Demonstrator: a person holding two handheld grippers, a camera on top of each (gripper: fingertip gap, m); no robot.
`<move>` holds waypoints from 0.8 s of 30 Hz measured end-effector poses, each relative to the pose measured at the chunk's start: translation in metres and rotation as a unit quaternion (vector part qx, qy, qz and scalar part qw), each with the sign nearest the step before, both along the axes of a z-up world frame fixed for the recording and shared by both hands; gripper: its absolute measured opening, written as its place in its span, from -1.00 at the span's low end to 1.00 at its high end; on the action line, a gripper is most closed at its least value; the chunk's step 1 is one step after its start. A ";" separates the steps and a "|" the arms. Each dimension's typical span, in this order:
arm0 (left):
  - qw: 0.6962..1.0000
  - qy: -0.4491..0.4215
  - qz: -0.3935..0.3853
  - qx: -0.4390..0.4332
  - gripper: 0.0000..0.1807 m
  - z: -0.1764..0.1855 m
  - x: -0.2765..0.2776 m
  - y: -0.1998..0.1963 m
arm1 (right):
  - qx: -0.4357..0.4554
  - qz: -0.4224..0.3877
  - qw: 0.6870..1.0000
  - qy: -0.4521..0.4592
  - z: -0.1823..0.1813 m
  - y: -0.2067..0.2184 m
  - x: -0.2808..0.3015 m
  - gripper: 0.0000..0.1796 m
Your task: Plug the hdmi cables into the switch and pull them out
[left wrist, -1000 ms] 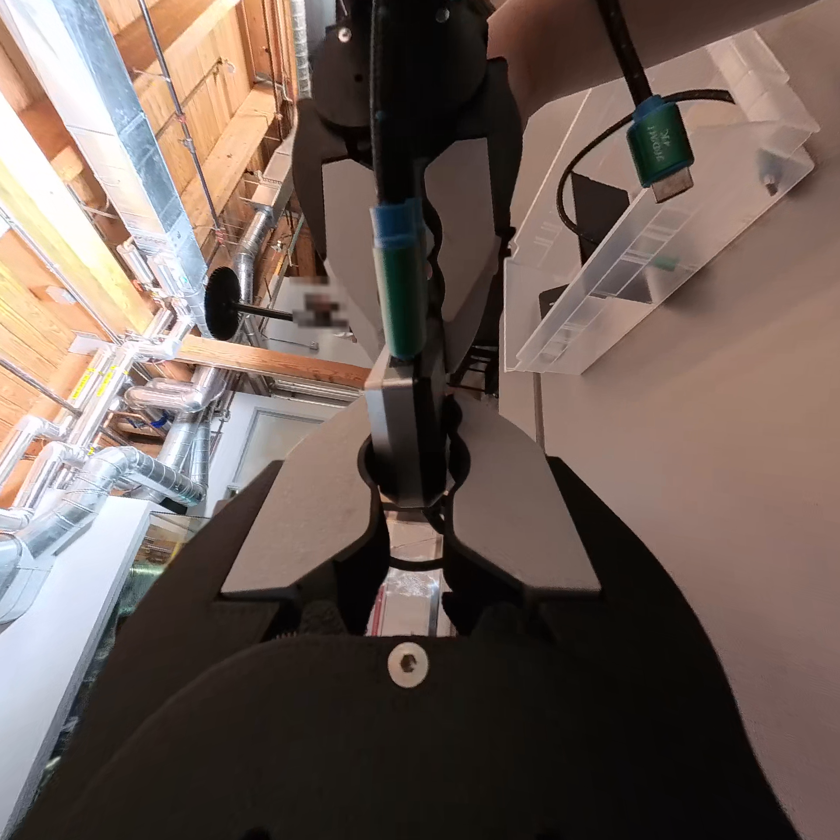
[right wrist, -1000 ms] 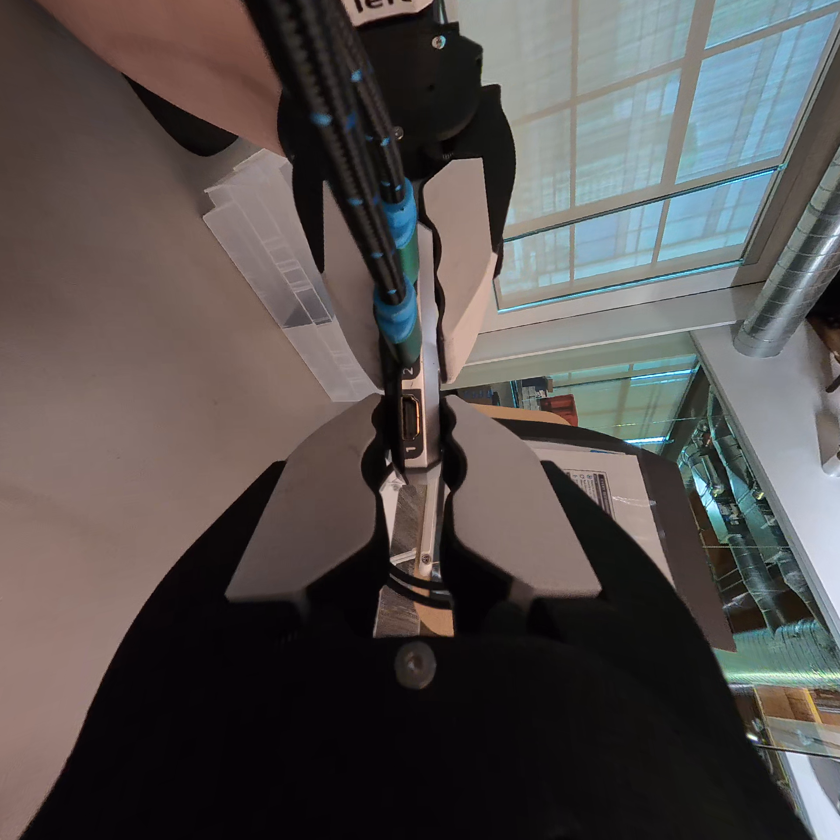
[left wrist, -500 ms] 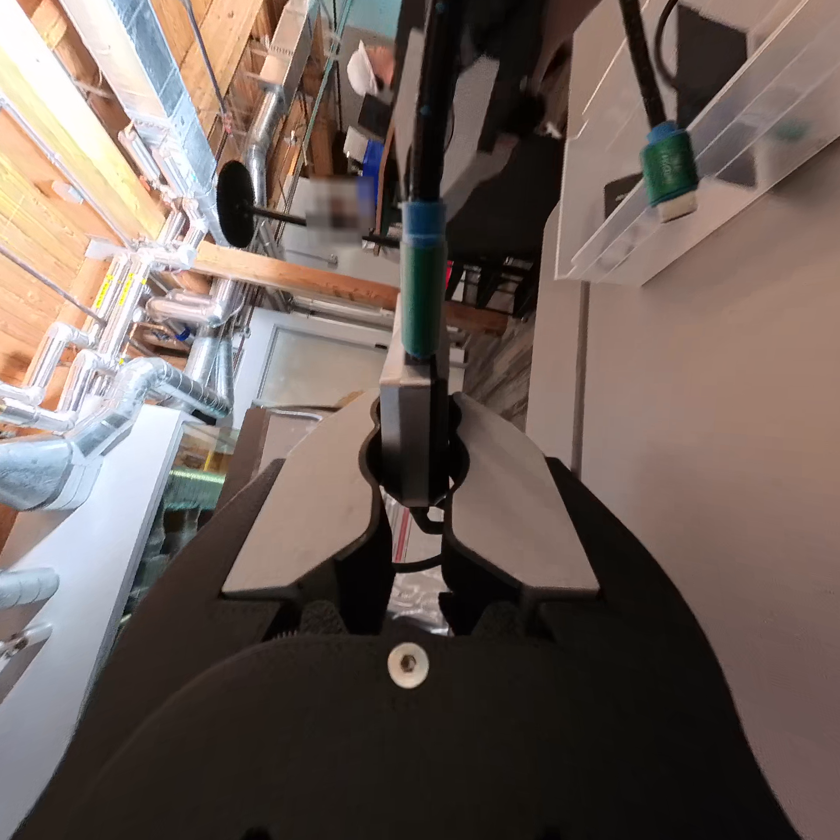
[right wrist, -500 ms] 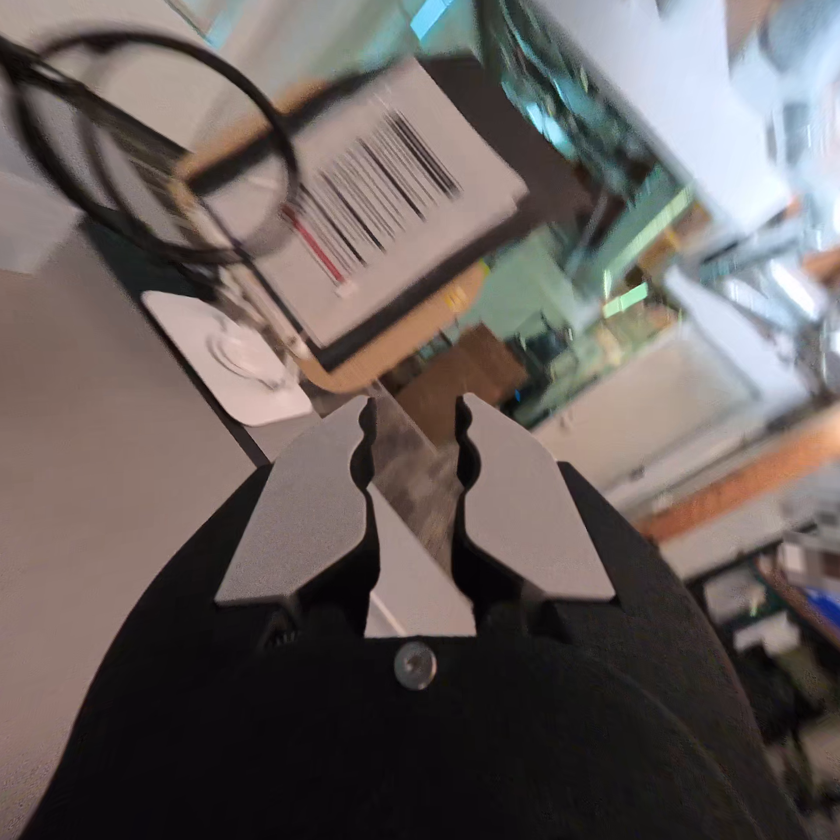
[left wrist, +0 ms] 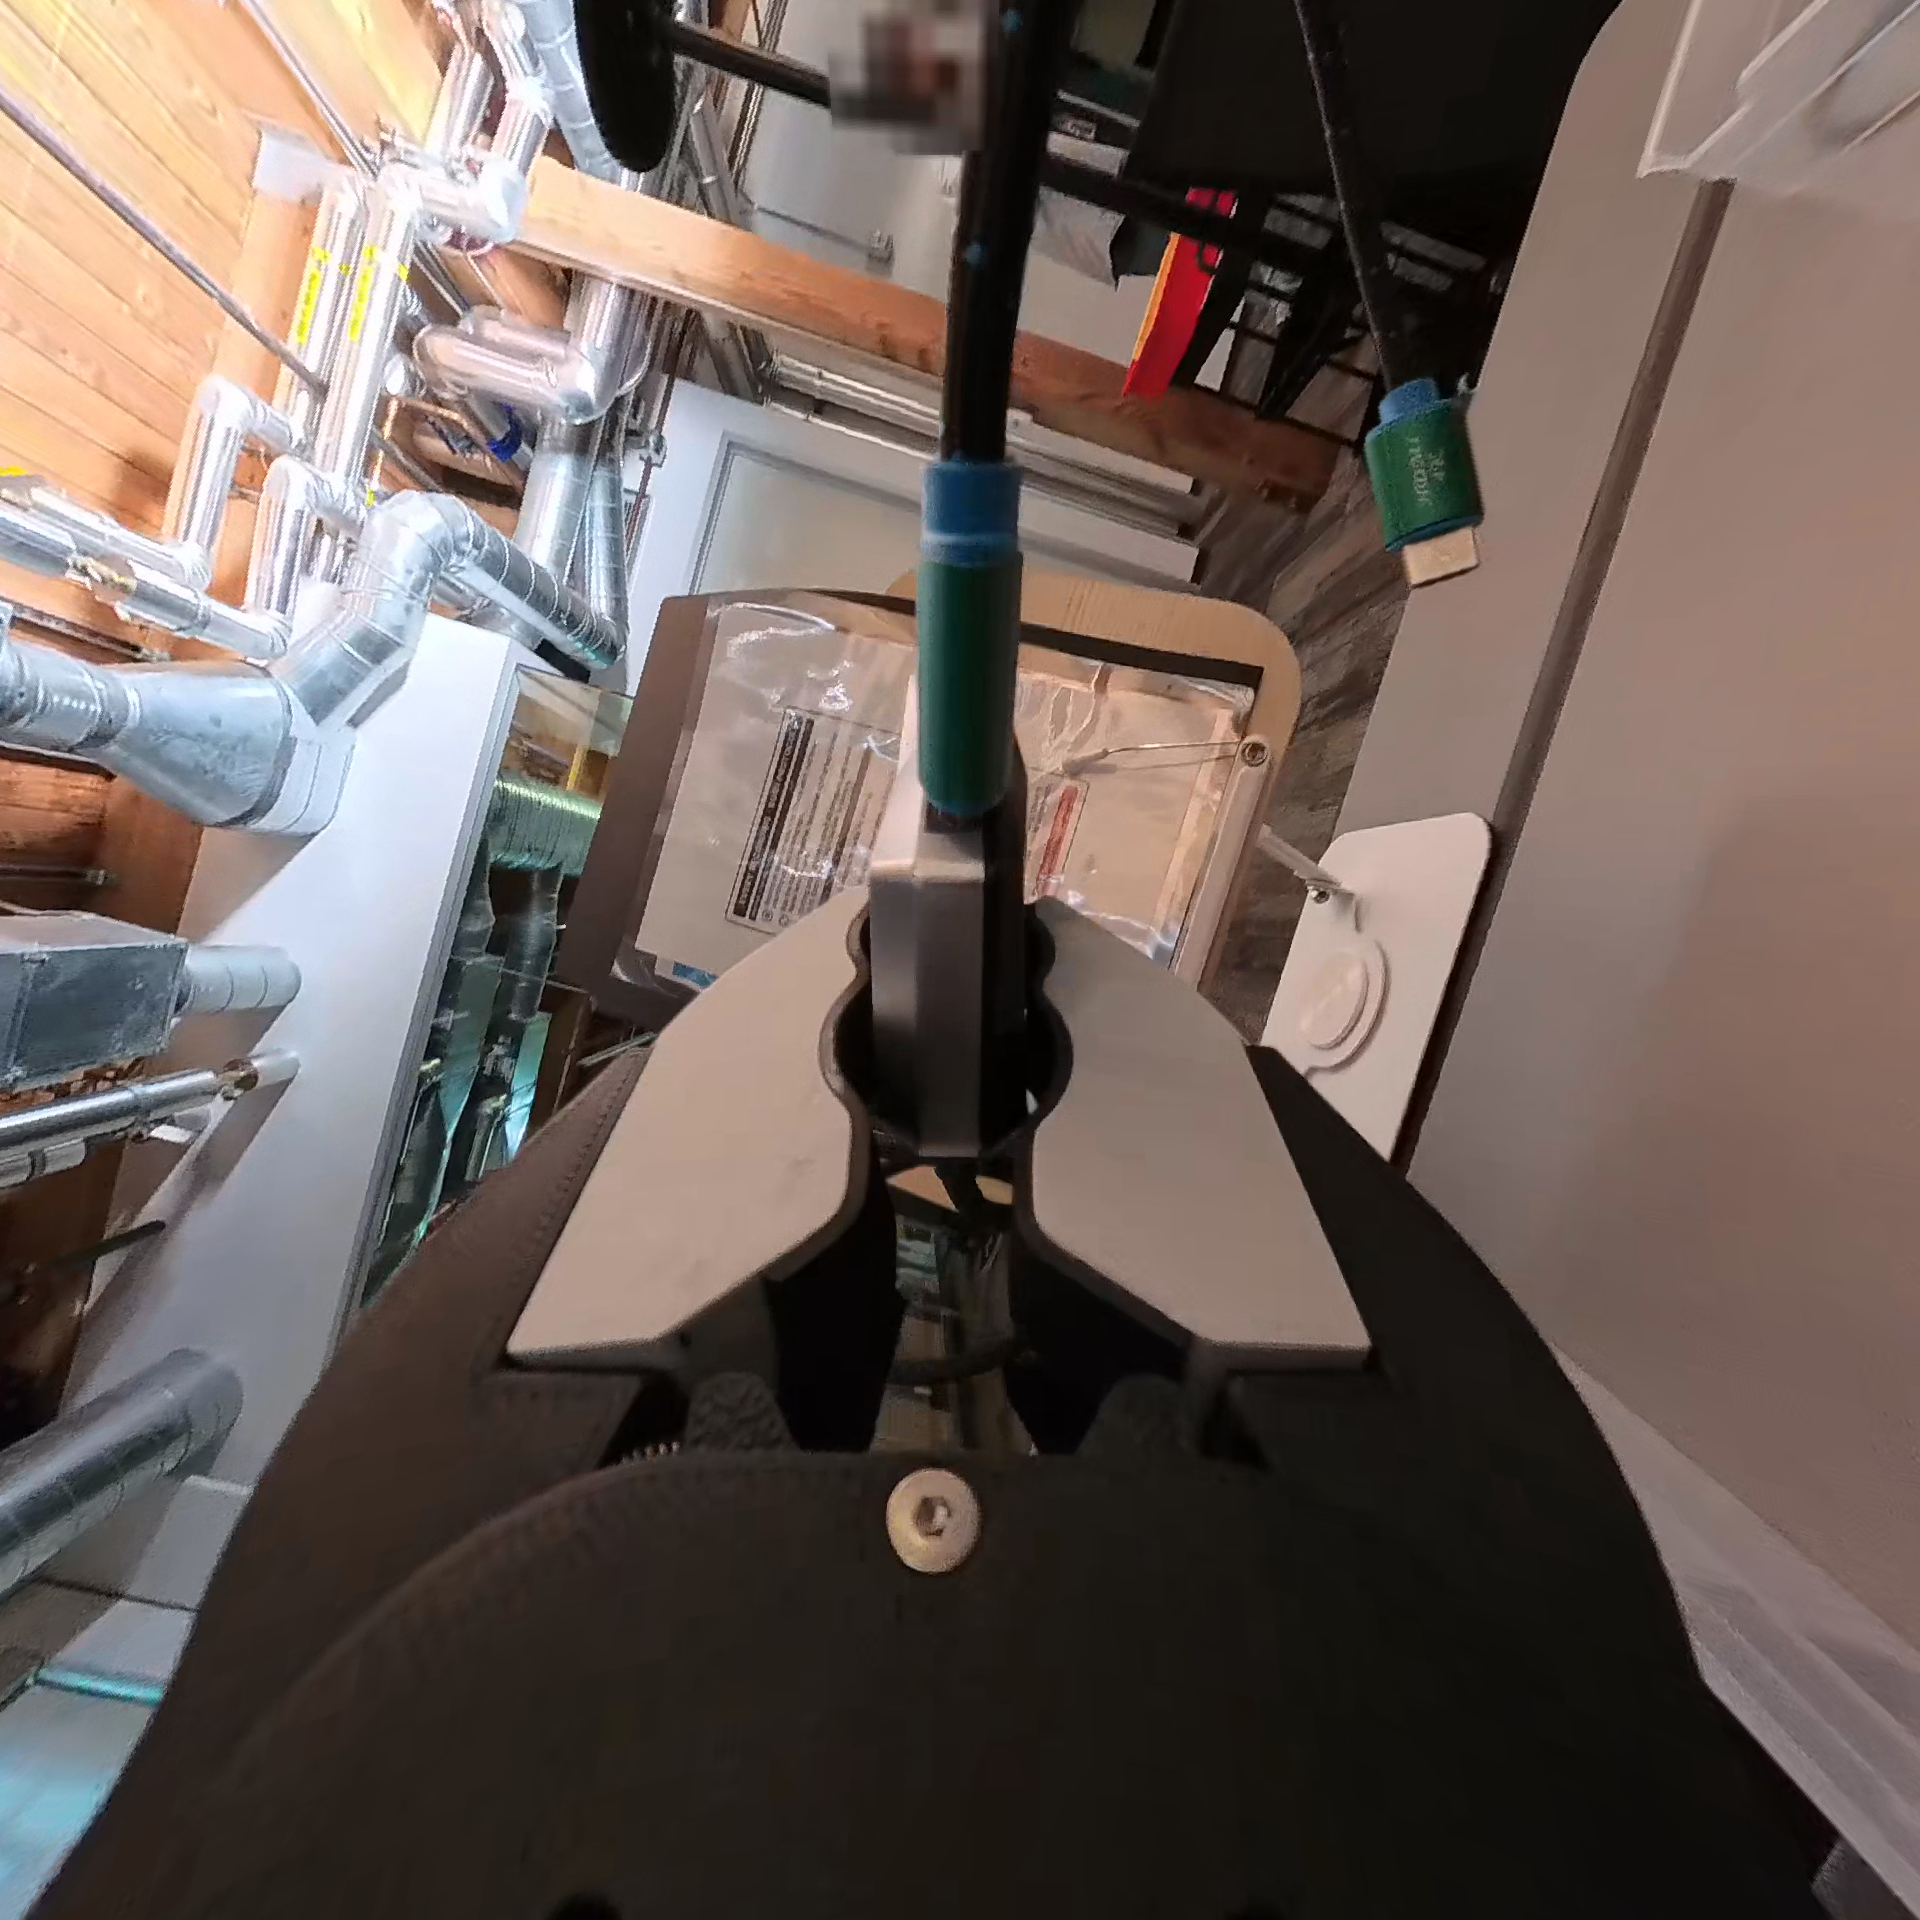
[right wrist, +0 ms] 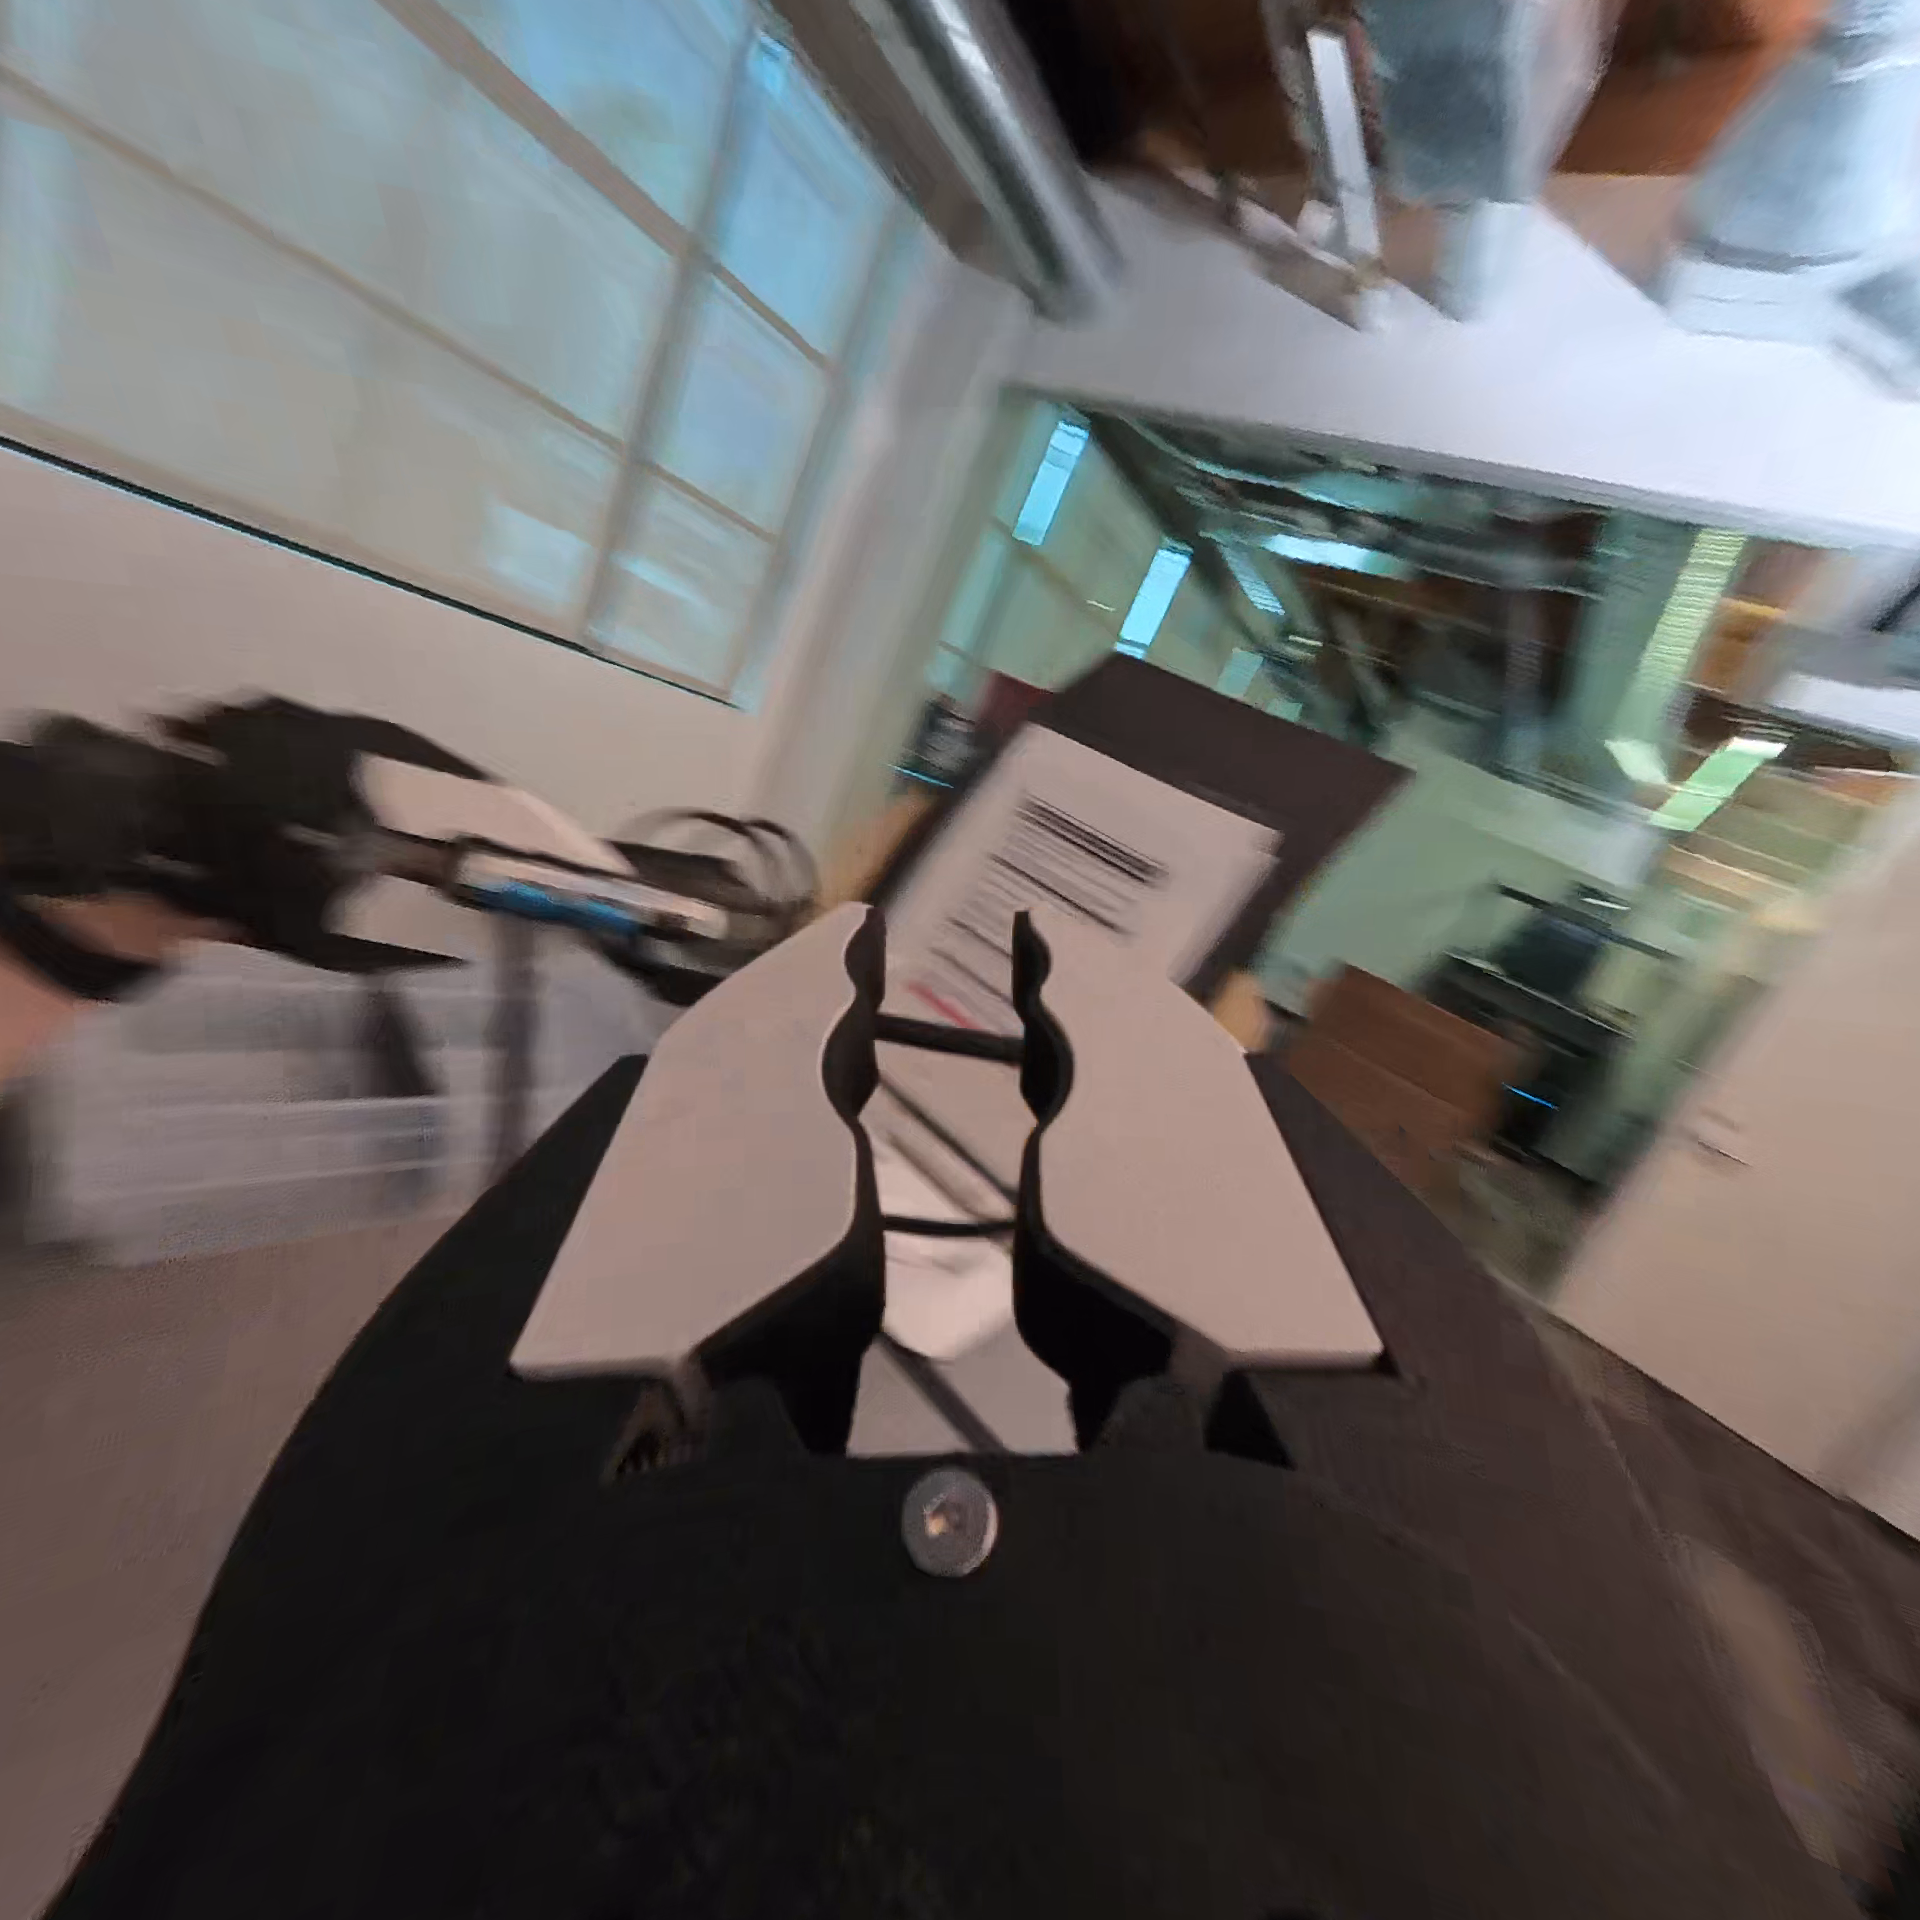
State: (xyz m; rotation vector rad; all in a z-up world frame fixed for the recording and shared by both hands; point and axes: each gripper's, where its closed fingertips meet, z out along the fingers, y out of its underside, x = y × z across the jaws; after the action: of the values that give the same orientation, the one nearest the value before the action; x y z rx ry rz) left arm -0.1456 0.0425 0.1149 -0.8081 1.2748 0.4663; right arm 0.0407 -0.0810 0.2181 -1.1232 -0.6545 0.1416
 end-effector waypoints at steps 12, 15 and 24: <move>1.000 -0.003 0.020 0.006 -0.75 -0.003 0.014 0.006 | -0.149 0.095 0.981 -0.082 -0.069 0.020 -0.120 -0.69; 1.000 -0.006 0.029 0.002 -0.76 -0.005 0.015 0.009 | -0.128 0.118 0.983 -0.055 -0.060 0.010 -0.134 -0.75; 0.999 -0.034 0.041 -0.003 -0.77 0.000 0.015 0.012 | -0.223 0.071 0.969 -0.081 -0.111 0.043 -0.156 -0.83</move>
State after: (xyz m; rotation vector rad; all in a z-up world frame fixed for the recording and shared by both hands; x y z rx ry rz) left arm -0.1306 0.0547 0.1146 -0.8766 1.1837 0.4968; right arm -0.1155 -0.0382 0.1068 -1.5311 -0.8762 0.3349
